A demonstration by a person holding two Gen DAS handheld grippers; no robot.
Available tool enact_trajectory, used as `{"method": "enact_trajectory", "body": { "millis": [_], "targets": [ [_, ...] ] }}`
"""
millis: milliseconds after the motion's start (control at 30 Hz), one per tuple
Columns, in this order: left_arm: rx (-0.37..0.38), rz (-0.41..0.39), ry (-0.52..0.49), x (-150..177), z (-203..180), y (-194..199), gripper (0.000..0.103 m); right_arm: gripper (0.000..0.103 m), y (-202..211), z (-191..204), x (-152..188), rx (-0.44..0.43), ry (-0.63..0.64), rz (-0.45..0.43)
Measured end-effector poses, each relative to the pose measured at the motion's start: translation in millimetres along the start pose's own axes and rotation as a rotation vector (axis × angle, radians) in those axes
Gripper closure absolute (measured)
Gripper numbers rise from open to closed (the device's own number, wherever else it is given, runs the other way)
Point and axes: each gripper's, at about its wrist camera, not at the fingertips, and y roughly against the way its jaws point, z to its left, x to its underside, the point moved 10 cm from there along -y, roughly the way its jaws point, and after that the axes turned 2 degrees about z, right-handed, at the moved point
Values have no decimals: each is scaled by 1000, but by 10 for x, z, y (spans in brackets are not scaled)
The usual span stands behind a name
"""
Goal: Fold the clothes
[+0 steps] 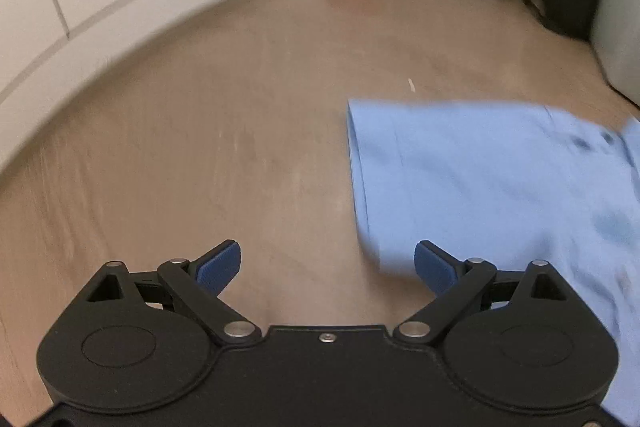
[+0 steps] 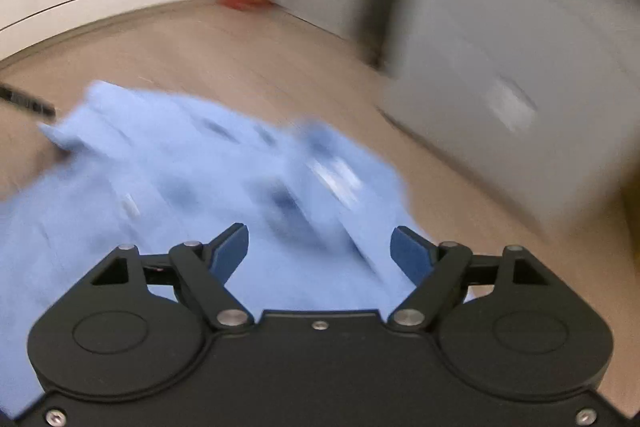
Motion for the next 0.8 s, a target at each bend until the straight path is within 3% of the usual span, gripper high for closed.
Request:
{"method": "enact_trajectory", "body": {
  "millis": [33, 67, 100, 167, 200, 300, 367, 500, 567, 667, 700, 733, 800],
  "targets": [
    [29, 17, -13, 110, -13, 53, 10, 20, -212, 295, -279, -45, 57, -11],
    [107, 72, -50, 390, -64, 174, 10, 20, -334, 541, -424, -89, 101, -16],
    [138, 93, -65, 520, -80, 229, 10, 20, -393, 721, -497, -122, 128, -23],
    [194, 135, -94, 794, -93, 339, 10, 20, -560, 1232, -611, -209, 195, -13],
    [226, 161, -112, 964, -93, 405, 10, 20, -690, 1707, -630, -286, 257, 27],
    [255, 212, -120, 1249, -34, 440, 10, 20, -773, 2357, -591, -381, 355, 28],
    [263, 222, -102, 1369, 4, 465, 12, 21, -945, 2749, -508, -380, 423, 47],
    [291, 187, -83, 1373, -44, 524, 23, 27, -1129, 3069, -358, -356, 523, 57],
    [283, 182, -122, 1383, -109, 490, 33, 52, -1175, 3093, -344, -316, 534, 50],
    [243, 131, -238, 1360, -221, 416, 42, 73, -1331, 2950, -397, -220, 419, 61],
    [237, 120, -277, 1366, -265, 429, 49, 81, -1327, 2950, -409, -207, 411, 57],
    [233, 110, -315, 1374, -309, 446, 63, 97, -1319, 2929, -418, -191, 399, 47],
    [263, 126, -304, 1426, -342, 496, 80, 97, -1234, 2810, -456, -147, 356, -7]
  ]
}}
